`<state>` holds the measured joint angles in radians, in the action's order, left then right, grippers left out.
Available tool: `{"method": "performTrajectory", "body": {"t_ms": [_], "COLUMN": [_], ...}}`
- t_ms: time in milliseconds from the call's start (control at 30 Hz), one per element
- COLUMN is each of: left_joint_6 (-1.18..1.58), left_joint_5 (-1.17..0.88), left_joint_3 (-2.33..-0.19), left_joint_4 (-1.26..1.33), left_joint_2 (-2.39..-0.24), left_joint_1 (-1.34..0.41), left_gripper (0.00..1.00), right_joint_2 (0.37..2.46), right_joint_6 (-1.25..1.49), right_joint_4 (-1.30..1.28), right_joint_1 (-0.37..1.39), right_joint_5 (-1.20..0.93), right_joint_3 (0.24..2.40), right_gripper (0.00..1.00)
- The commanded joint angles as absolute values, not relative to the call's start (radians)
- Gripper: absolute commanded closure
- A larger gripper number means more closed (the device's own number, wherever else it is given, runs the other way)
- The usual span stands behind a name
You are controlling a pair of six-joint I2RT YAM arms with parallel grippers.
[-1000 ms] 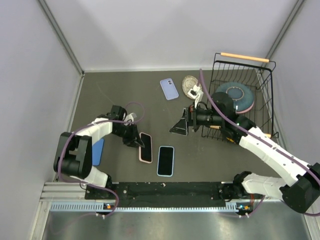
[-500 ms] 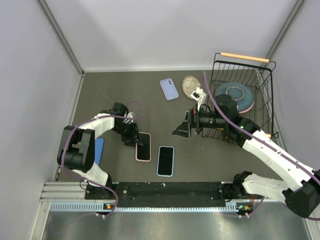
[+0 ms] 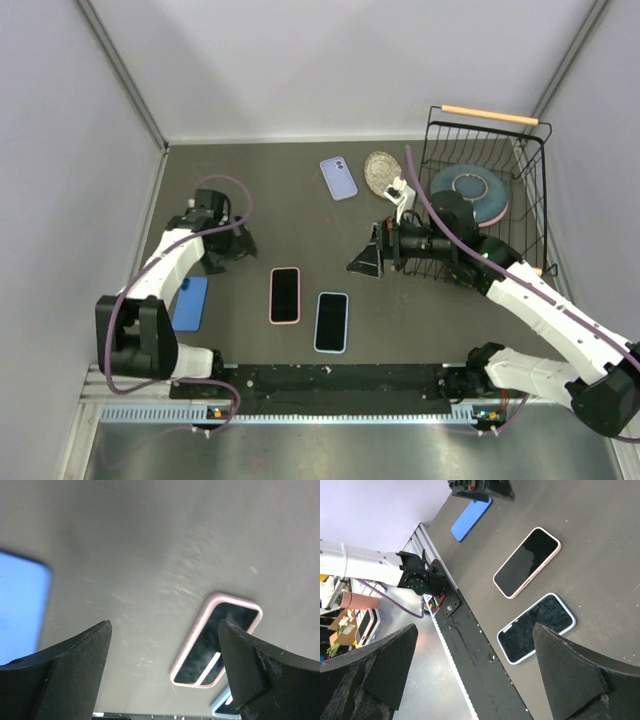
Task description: Put the phone into the phone case
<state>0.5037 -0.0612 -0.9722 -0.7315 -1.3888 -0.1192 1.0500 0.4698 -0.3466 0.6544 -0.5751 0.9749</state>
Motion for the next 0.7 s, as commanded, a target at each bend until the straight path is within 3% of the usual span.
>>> {"method": "performTrajectory", "body": {"t_ms": [0, 167, 333, 667], "left_joint_6": [0.6, 0.698, 0.729, 0.721], "left_joint_5": [0.172, 0.268, 0.353, 0.256], "left_joint_3": [-0.942, -0.867, -0.874, -0.829], "left_joint_4": [-0.766, -0.709, -0.733, -0.695], "left_joint_2": [-1.278, -1.184, -1.192, -1.307], "left_joint_1": [0.073, 0.334, 0.46, 0.552], "left_gripper": [0.07, 0.07, 0.02, 0.07], "right_joint_2": [1.008, 0.993, 0.989, 0.982], "right_joint_6": [0.451, 0.442, 0.436, 0.408], "right_joint_4": [-0.334, -0.334, -0.339, -0.35], "right_joint_1": [0.663, 0.661, 0.663, 0.663], "right_joint_5": [-0.569, -0.568, -0.592, -0.597], "right_joint_3": [0.979, 0.943, 0.93, 0.934], "right_gripper": [0.01, 0.01, 0.01, 0.01]}}
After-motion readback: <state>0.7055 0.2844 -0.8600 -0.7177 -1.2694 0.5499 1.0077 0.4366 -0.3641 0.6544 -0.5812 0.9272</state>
